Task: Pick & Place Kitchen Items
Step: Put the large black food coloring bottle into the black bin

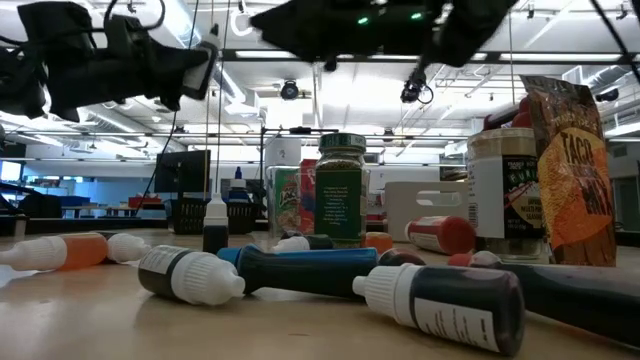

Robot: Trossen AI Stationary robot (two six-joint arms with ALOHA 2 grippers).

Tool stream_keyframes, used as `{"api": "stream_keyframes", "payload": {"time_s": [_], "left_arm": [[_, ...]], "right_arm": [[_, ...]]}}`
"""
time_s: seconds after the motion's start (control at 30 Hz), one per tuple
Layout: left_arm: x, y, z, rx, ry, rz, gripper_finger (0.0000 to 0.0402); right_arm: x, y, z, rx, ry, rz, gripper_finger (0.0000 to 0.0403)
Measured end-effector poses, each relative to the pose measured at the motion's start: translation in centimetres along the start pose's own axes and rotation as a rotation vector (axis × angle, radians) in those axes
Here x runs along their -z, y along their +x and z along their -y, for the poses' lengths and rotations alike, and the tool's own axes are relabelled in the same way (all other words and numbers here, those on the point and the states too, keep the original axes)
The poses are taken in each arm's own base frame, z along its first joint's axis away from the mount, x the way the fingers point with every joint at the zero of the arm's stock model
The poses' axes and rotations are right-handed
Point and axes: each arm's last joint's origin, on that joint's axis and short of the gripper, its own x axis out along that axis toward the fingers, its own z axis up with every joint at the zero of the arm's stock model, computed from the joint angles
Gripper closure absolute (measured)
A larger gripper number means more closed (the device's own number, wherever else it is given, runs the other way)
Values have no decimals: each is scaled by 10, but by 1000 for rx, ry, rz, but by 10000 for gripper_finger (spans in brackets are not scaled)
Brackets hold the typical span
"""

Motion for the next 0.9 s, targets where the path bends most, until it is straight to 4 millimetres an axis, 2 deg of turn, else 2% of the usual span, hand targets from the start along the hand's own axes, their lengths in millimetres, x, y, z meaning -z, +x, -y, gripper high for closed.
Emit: {"api": "stream_keyframes", "payload": {"time_s": [0.23, 0.43, 0.6, 0.9], "left_arm": [[-4, 0, 2, 56, -18, 27, 244], [-4, 0, 2, 57, -21, 32, 244], [-4, 0, 2, 57, -16, 33, 244], [-9, 0, 4, 71, -3, 79, 244]], "right_arm": [[15, 51, 19, 62, 95, -22, 109], [30, 78, 28, 5, 137, -21, 96], [29, 89, 35, -26, 138, 0, 108], [31, 89, 45, -63, 164, -8, 144]]}}
